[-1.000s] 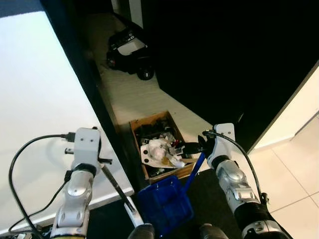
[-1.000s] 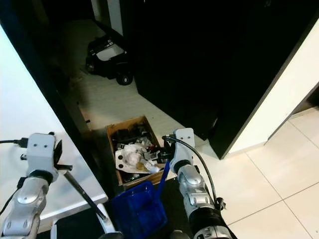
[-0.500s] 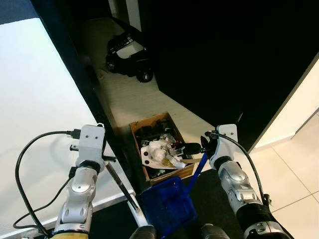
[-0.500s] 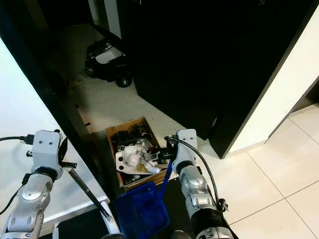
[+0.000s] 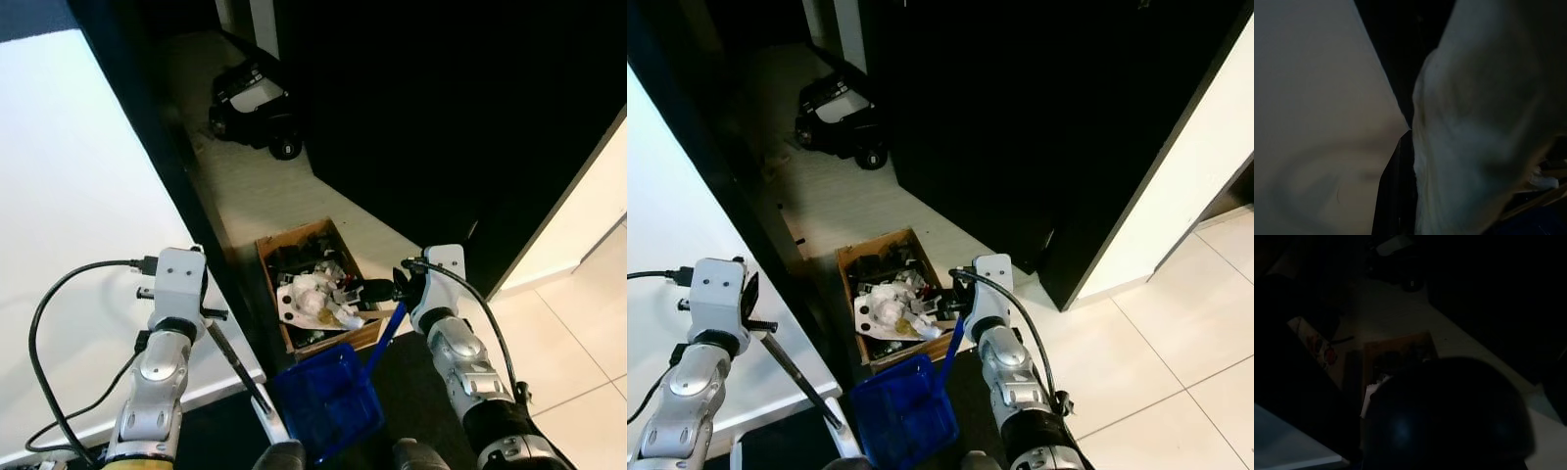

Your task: Sweep floor

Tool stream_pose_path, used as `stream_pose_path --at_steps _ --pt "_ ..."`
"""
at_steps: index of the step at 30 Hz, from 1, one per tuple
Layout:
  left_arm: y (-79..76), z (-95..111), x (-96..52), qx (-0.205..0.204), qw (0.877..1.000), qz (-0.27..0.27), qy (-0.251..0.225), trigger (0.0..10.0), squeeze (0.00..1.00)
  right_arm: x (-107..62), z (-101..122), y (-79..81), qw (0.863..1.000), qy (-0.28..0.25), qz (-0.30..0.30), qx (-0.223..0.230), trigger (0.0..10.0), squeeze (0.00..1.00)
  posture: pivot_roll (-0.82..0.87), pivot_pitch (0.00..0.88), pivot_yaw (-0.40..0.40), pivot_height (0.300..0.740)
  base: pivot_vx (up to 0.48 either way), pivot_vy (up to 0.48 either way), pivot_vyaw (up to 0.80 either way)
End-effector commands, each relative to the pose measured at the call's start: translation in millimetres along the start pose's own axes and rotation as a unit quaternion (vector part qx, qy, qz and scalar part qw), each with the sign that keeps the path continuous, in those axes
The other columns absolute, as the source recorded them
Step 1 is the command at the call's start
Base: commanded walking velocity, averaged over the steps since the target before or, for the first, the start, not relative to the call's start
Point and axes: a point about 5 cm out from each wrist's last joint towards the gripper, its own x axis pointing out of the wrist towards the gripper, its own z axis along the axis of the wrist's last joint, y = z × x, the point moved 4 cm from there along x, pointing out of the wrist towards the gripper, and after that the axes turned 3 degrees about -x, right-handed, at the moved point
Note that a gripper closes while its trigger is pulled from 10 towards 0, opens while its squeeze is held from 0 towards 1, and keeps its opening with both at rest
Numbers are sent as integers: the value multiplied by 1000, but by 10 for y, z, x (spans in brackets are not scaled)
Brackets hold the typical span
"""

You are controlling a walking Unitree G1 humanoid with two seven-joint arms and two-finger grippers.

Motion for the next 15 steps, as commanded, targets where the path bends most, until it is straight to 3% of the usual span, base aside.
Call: stream_pose_path --at_steps 1,15 --pt "-21 30 -12 -1 1000 -1 -10 10000 0 15 46 28 1000 -12 4 2 10000 0 163 7 33 740 -379 0 0" --pt "-1 25 -8 0 1000 1 -9 10000 0 18 34 40 1000 -9 6 3 10000 0 164 9 35 740 -373 0 0"
